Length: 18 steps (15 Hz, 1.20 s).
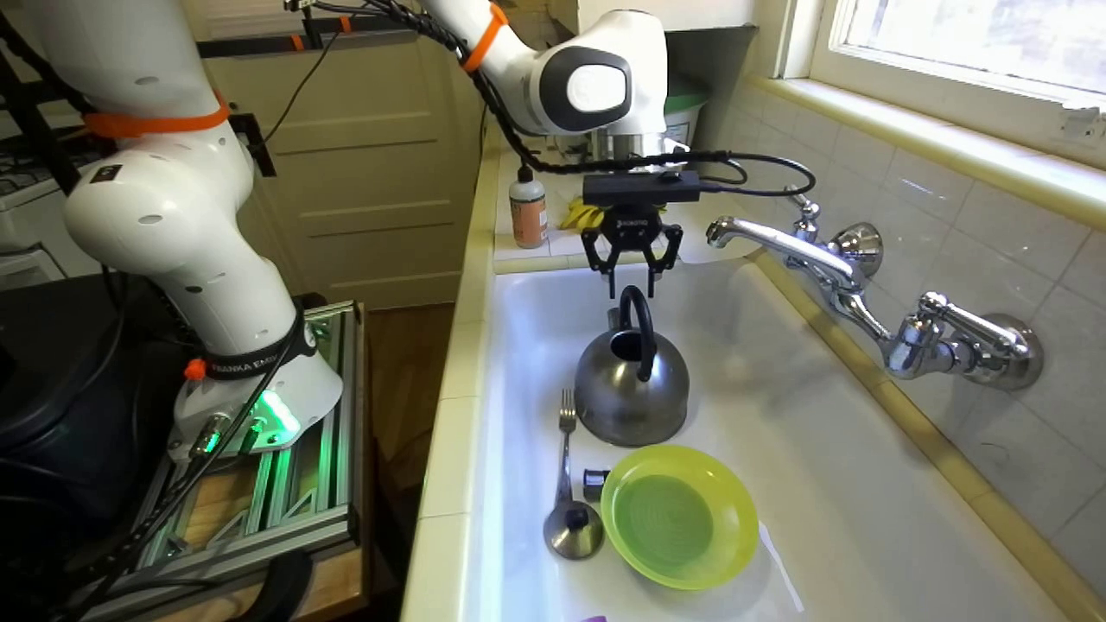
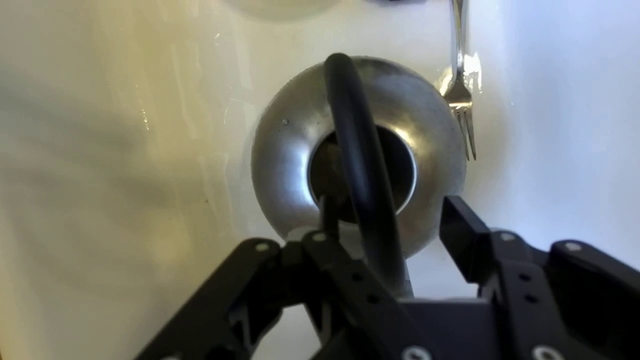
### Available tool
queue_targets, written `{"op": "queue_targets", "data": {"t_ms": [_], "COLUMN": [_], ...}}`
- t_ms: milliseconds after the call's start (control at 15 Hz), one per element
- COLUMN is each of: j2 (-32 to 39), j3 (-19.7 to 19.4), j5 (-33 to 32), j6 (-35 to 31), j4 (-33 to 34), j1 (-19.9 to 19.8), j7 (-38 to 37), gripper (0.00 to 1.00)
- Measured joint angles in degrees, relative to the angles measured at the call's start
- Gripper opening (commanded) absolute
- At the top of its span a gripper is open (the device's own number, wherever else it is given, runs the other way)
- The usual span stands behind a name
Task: Move the faucet head to the left and put the kettle under the faucet head
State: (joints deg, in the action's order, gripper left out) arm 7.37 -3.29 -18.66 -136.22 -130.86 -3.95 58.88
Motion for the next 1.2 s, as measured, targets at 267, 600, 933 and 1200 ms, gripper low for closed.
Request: {"op": "queue_targets", "data": {"t_ms": [267,600,933,1200], "j2": [0.2,0.3,0.4,0.6], "j3": [0.1,0.2,-0.2,-0.9], "j5": [-1.0,-1.1,-1.1,-1.0], "j6": [-0.1,-0.1,-0.1,-0.1], "j4": [0.4,0.5,0.5,0.8], "j1": [0.0,0.0,-0.3,-0.6], "j7": [0.0,-0.5,-3.8,-7.5], "gripper": [0.03,0.05,0.05,0.05]}}
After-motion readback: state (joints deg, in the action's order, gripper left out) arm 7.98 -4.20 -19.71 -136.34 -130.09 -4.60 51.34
